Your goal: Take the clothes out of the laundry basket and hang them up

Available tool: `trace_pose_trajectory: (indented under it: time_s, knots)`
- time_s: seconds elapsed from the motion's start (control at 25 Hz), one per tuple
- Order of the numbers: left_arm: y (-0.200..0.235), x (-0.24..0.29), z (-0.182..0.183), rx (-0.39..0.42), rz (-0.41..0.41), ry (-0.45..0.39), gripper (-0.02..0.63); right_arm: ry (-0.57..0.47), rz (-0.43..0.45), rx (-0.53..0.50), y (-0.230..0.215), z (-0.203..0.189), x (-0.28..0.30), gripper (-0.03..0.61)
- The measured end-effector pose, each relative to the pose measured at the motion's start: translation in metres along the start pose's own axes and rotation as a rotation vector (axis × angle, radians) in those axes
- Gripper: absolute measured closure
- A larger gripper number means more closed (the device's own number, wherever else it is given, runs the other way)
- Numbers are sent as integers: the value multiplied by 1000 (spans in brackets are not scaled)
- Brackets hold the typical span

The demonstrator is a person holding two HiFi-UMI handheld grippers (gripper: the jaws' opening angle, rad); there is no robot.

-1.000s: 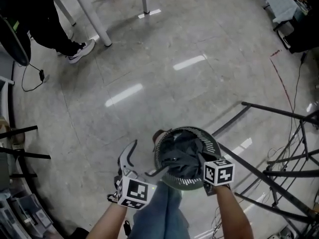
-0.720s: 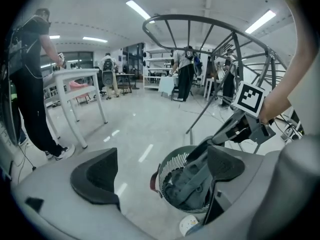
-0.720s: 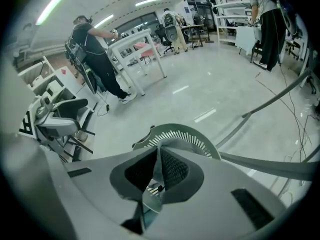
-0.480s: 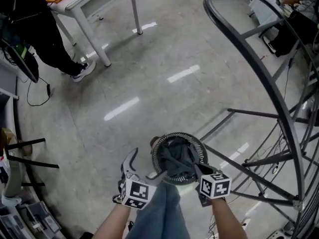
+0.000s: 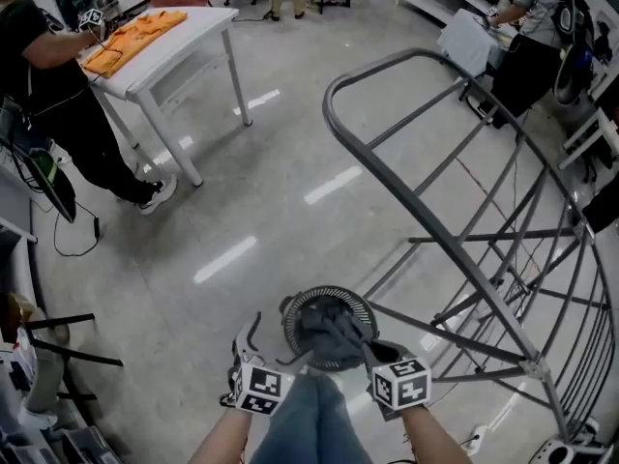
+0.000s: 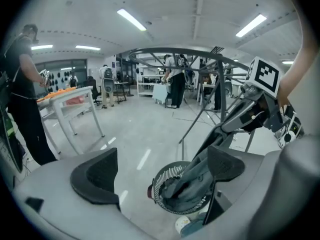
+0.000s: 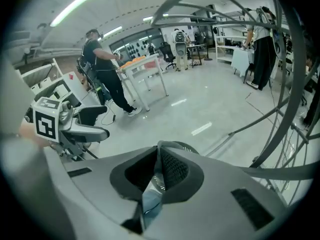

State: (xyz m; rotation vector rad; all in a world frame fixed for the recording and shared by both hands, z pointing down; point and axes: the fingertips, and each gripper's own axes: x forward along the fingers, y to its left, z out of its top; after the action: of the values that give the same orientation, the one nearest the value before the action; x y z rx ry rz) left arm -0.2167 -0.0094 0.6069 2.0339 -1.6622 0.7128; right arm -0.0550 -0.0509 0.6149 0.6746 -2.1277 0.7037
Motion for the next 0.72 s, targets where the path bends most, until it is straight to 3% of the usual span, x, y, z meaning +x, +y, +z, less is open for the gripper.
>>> trace_pose_trajectory:
  time_s: [0.24,0.52,0.72]
  knots:
    - [-17,-24,43,35,-8,-23,49,-62,-16,-69,9,38,-74,561]
    - [-36,-43,70,110,-105,-45,51,-211,-38,103,18,97,-143,561]
    - [-54,-33,77,163,-170,-35,69,-334,-55,130,24,138,-183,561]
